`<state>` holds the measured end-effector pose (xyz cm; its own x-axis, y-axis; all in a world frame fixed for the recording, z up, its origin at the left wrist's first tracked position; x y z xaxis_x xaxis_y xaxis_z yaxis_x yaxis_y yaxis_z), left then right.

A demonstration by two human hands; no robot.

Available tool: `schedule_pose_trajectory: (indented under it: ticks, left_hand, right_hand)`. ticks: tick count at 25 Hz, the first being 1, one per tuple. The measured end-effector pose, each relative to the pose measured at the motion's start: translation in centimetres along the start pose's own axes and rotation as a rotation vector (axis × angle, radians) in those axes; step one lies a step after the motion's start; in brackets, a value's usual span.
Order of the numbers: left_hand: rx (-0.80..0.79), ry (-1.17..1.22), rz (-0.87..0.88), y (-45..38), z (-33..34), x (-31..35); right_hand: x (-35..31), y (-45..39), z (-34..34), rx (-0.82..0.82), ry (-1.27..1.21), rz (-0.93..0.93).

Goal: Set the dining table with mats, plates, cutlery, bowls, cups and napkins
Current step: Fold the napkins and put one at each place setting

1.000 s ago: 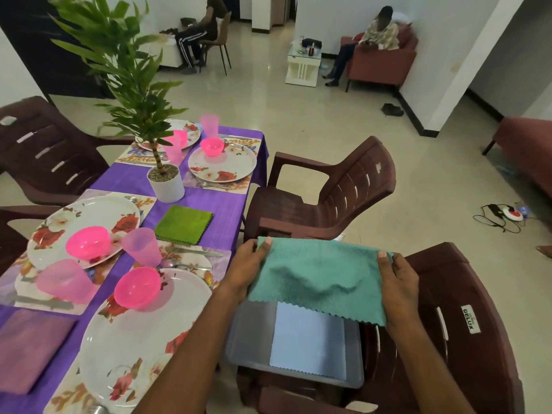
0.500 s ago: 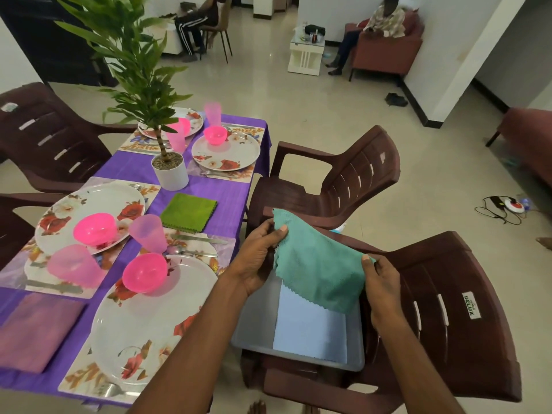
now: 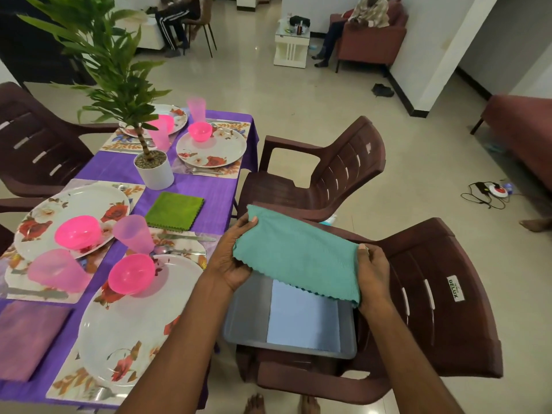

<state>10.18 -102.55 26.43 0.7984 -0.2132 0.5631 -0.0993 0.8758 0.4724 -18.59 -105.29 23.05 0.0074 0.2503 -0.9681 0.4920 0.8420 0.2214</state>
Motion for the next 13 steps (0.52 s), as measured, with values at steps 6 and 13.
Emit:
schedule_pose_trajectory:
  ticks: [6, 13]
  left_hand:
    - [0.09, -0.009, 0.06, -1.5, -2.2, -0.5]
    - [0.11, -0.232, 0.079, -2.7, -3.8, -0.9]
  right_hand:
    - [0.3, 1.5, 1.1, -0.291, -0.396, 0.297]
    - [-1.7, 0.7, 0.4, -0.405, -0.425, 0.228]
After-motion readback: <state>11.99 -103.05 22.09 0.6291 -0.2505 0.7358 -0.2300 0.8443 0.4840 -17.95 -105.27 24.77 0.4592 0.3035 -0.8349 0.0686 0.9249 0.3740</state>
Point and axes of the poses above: each hand's wrist, its own y-axis away from the middle knuckle, its own z-axis out of the palm, x = y × z, the point moved 9 cm from there along -y, towards the middle knuckle, and after that the axes turned 10 degrees about x, right-handed, at the moved point
